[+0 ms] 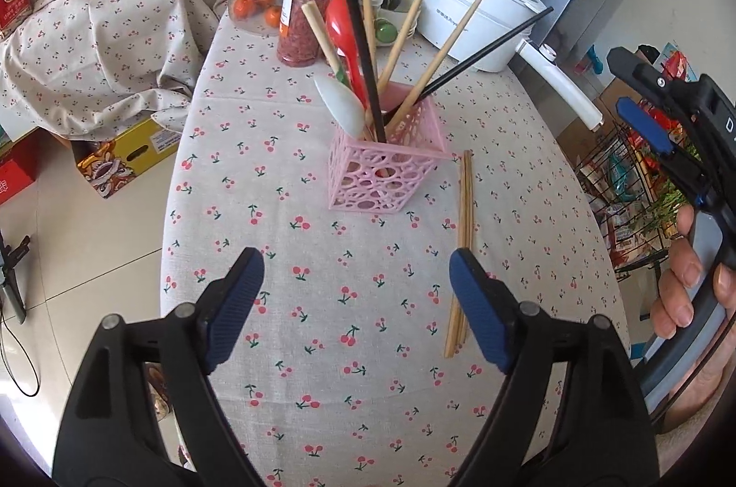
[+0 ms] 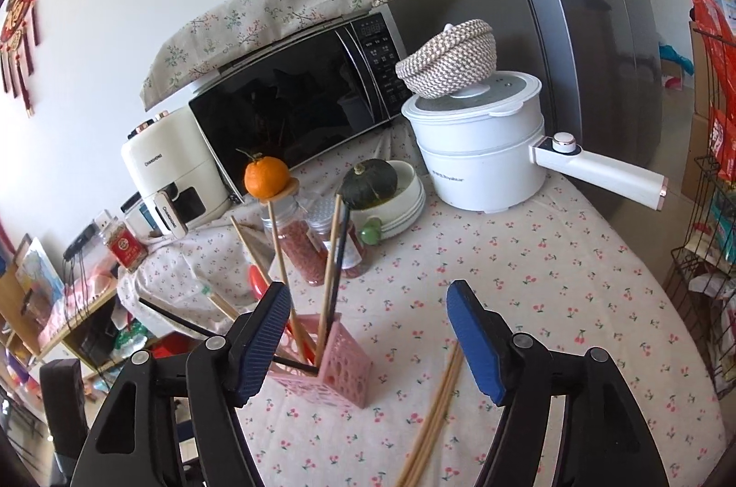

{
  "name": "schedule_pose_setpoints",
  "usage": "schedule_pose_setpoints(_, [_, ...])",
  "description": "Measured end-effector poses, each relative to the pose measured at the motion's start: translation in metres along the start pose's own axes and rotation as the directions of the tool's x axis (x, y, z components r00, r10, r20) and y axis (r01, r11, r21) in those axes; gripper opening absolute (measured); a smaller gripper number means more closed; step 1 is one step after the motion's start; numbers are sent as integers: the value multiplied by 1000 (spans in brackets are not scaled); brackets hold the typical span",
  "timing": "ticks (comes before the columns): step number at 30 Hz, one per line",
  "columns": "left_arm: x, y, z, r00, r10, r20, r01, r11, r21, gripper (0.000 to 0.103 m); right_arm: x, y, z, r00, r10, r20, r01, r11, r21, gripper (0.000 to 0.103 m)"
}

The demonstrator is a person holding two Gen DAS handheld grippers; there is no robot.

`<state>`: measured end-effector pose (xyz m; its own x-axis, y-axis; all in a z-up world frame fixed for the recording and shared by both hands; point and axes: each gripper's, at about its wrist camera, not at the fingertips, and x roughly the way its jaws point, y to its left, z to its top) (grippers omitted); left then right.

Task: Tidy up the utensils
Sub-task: 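Grasp a remaining wooden chopstick with the right tool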

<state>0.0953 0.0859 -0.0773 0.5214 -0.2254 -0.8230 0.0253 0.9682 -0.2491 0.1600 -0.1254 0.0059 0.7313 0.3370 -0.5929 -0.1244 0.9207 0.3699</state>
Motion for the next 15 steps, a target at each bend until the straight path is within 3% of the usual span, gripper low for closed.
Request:
schedule_pose_setpoints(6, [26, -13, -5, 997, 20, -69, -19, 1000, 14, 84, 28, -23, -24, 978, -95, -184, 86, 995, -54, 78])
schedule_pose_setpoints(11, [44, -17, -7, 991, 58, -124, -54, 998, 31, 84, 67, -41, -51, 910, -168, -380, 151, 986, -76, 78])
schedule_pose_setpoints(15, [53, -17, -9, 983, 70, -170, -66, 997, 25, 84, 91, -51, -68, 859, -186, -477, 179, 982, -62, 78])
